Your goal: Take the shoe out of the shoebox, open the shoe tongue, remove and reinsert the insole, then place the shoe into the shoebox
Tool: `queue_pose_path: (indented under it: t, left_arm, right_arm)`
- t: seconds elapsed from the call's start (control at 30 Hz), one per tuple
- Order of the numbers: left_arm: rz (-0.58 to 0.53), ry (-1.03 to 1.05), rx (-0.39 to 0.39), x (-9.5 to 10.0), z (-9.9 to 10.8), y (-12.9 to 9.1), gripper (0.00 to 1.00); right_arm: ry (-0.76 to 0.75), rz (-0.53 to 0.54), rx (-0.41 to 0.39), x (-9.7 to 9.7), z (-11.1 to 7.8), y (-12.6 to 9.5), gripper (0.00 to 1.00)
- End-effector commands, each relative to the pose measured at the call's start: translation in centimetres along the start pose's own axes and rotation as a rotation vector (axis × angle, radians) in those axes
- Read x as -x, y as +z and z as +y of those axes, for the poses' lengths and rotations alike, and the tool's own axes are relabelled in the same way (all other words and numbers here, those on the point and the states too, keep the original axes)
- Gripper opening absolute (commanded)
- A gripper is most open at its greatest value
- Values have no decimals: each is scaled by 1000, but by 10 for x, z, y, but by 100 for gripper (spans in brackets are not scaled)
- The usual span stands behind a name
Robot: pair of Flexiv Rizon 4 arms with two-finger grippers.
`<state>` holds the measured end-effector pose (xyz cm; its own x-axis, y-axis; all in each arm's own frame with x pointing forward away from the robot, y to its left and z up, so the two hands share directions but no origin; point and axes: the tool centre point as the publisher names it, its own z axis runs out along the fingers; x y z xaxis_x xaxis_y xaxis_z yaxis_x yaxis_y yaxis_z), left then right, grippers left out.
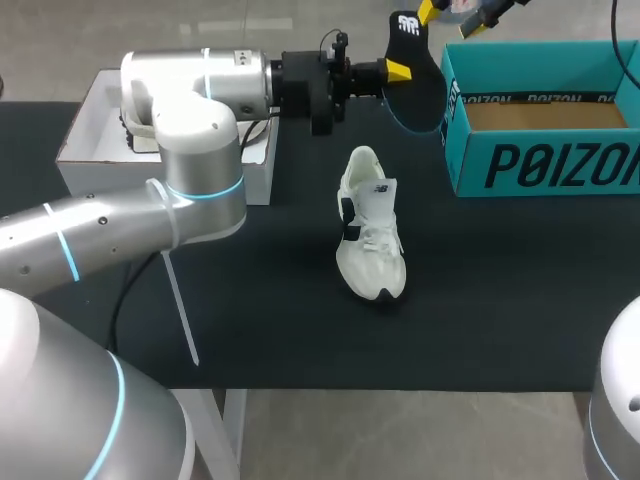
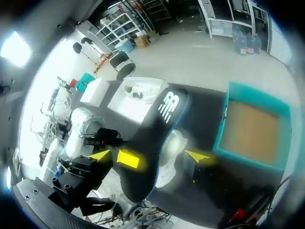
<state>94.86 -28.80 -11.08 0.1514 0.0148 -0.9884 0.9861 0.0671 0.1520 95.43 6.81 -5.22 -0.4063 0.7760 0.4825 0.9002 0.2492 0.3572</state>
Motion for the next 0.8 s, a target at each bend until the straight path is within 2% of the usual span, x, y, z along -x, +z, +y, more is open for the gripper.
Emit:
queue_pose_path:
  t: [0.03,0.1,0.13,0.27,0.4,0.47,0.7,0.8]
  left_arm:
    - [4,7,8,-6,8,8,0]
    - [4,7,12,-6,8,8,0]
    - [11,13,18,-6,9,8,0]
    - [12,15,6,-7,9,9,0]
    - [7,15,-6,-7,5,9,0]
    - [8,11,-8,-7,4,9,0]
    - [10,3,-11,-9,1,8,0]
    - [18,2,-17,-9,0,6,0]
  right_arm:
    - [282,-372,-170,-2,-8,-4,100]
    - [403,-561,-231,2,-14,-2,100]
    - [435,-595,-248,3,-15,-1,100]
    - [568,-633,-205,7,-16,-1,100]
    - [575,-652,-160,0,-3,-1,100]
    - [563,-698,-151,-7,3,-2,100]
    - [540,-704,-145,-14,14,-1,100]
    - [530,-595,-110,-13,12,0,100]
